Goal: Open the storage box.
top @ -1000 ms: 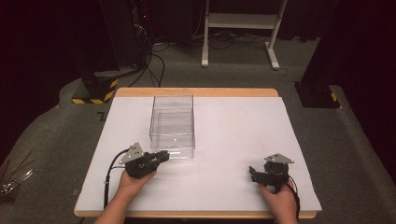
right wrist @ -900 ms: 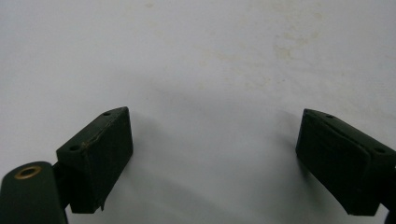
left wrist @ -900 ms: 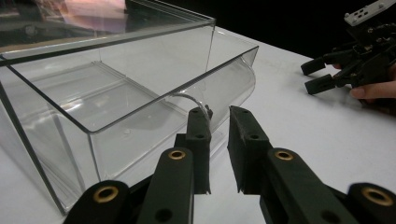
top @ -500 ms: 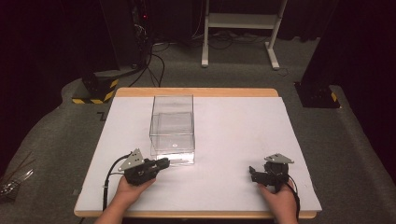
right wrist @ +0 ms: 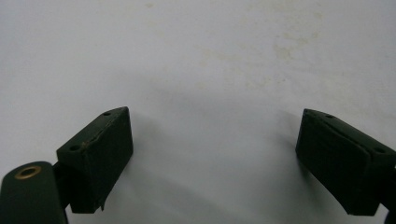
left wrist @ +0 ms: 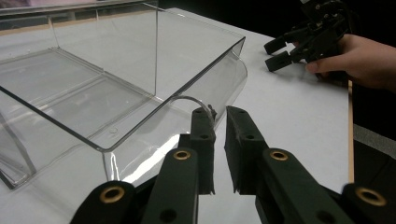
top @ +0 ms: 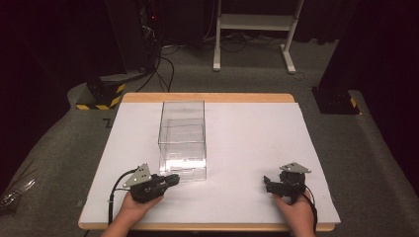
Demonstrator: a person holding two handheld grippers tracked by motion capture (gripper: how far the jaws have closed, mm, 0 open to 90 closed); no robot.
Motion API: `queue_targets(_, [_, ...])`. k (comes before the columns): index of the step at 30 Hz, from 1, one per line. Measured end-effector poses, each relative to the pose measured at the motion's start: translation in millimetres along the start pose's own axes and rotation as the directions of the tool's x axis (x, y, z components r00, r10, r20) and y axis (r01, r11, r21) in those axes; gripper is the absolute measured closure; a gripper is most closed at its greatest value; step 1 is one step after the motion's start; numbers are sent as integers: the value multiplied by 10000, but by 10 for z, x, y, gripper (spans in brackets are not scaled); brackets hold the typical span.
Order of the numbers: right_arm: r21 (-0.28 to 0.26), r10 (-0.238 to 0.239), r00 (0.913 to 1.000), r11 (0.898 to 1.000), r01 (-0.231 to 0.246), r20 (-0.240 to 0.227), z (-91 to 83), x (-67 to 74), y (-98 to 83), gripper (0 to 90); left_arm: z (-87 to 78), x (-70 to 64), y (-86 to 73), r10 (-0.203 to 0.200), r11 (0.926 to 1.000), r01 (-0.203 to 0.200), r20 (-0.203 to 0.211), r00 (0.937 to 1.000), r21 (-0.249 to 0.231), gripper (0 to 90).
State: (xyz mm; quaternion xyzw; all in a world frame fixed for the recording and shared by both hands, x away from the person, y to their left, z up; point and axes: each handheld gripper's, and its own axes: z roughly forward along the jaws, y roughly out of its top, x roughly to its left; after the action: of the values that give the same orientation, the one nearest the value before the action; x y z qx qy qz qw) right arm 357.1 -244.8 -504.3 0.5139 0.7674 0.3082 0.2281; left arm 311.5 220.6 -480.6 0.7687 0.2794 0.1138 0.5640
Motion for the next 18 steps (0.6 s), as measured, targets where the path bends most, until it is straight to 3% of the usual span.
queue_targets(18, [-3, -4, 10000, 10000, 4, 2, -2, 2, -1, 114, -120, -100, -93, 102, 9999, -102, 128, 9999, -50, 810])
